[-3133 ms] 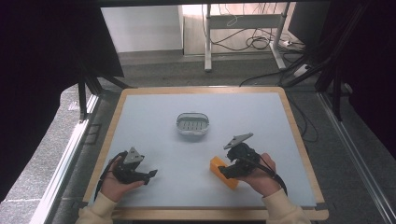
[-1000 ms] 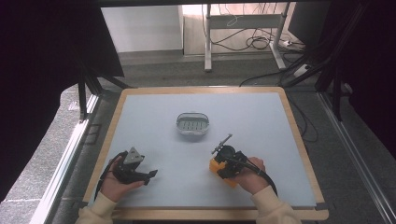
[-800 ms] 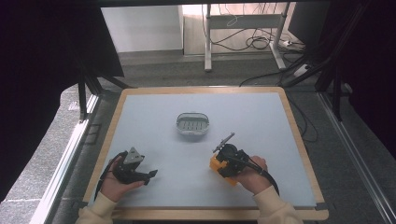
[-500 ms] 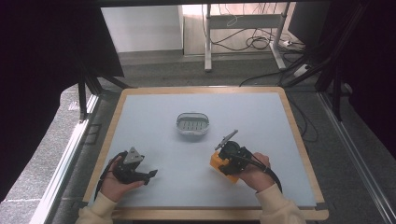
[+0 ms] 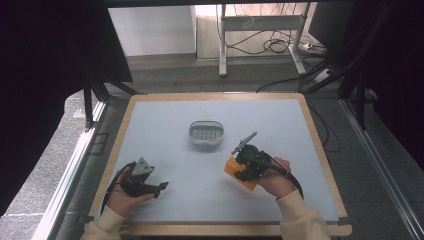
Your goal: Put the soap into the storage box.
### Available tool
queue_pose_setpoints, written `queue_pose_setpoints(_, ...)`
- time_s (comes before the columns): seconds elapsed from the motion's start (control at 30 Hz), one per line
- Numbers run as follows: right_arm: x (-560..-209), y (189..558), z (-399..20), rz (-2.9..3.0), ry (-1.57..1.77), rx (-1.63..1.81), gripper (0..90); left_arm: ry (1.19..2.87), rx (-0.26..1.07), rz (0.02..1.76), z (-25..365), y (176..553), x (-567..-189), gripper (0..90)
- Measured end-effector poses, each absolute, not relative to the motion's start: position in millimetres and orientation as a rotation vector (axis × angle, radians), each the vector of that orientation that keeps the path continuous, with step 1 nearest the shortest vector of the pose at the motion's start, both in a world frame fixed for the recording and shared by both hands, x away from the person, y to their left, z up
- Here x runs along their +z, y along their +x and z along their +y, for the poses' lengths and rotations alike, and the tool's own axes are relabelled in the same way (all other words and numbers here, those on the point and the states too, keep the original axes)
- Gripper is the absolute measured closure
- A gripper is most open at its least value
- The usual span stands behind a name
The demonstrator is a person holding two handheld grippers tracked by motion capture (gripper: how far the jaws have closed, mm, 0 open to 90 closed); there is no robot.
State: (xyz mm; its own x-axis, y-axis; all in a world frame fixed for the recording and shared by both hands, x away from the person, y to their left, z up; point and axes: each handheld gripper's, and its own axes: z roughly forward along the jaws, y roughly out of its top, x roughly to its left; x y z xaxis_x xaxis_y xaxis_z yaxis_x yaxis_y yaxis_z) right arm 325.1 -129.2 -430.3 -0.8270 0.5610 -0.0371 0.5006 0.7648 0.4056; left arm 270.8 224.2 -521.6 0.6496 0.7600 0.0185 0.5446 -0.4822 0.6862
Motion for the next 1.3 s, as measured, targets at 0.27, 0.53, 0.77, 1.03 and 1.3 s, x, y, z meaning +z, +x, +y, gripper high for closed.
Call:
queue_pose_setpoints(0.27, -423, 331, -132, 2.796, 0.843, 0.591, 61.8, 2.212, 0.425, 1.007, 224, 271, -522, 22.3)
queue_pose_setpoints(0.53, -418, 338, -130, 2.802, 0.804, 0.596, 61.8, 2.209, 0.423, 1.01, 224, 271, -522, 22.3)
queue_pose_setpoints(0.77, -414, 343, -127, 2.803, 0.775, 0.587, 61.8, 2.206, 0.423, 1.013, 225, 271, -522, 22.3)
queue_pose_setpoints(1.03, -411, 349, -123, 2.805, 0.753, 0.584, 61.8, 2.201, 0.425, 1.016, 225, 271, -522, 22.3)
queue_pose_setpoints(1.3, -406, 354, -121, 2.799, 0.739, 0.598, 61.8, 2.205, 0.423, 1.014, 226, 272, -522, 22.3)
